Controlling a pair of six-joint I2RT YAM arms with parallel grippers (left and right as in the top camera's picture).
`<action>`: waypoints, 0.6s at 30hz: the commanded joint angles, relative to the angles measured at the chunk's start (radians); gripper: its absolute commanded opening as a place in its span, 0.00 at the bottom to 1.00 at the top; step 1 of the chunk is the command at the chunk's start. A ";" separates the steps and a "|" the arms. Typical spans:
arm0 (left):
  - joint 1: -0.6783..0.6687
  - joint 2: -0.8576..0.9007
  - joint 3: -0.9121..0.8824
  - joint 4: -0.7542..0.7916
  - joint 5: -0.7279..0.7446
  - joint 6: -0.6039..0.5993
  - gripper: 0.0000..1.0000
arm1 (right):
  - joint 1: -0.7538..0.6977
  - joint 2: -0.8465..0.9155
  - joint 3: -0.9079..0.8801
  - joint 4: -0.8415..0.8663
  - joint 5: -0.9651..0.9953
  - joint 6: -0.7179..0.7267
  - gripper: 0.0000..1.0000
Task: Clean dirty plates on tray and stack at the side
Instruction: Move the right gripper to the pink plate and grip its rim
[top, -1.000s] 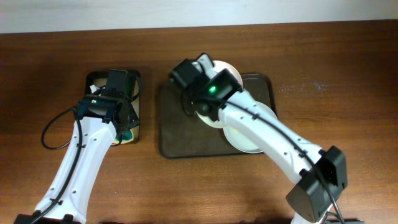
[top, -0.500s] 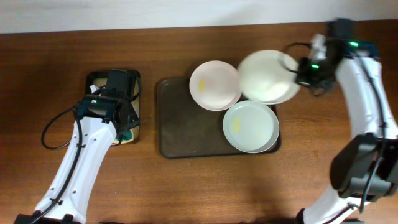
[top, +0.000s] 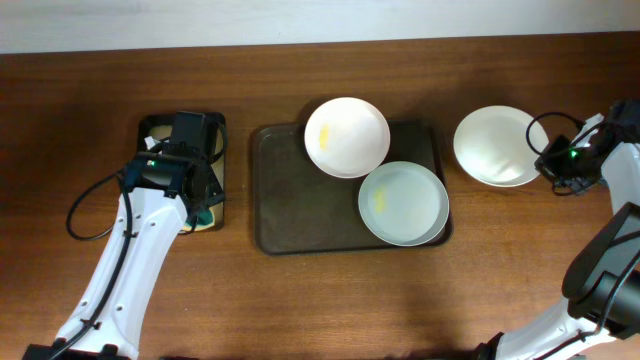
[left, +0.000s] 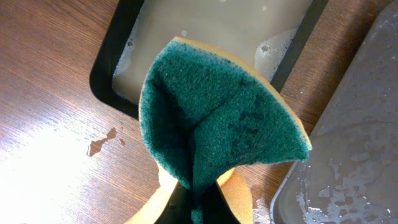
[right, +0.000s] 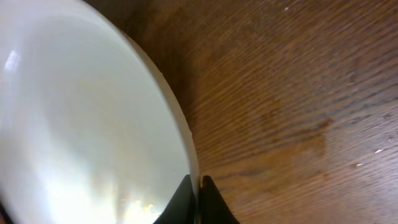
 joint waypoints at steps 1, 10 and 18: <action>0.005 -0.010 0.000 0.006 0.001 0.009 0.00 | 0.029 0.022 -0.005 0.008 -0.019 0.006 0.48; 0.005 -0.010 0.000 0.006 0.001 0.008 0.00 | 0.210 0.022 0.002 0.051 -0.174 -0.104 0.67; 0.005 -0.010 0.000 0.009 0.001 0.009 0.00 | 0.542 0.029 0.071 0.156 -0.023 -0.119 0.68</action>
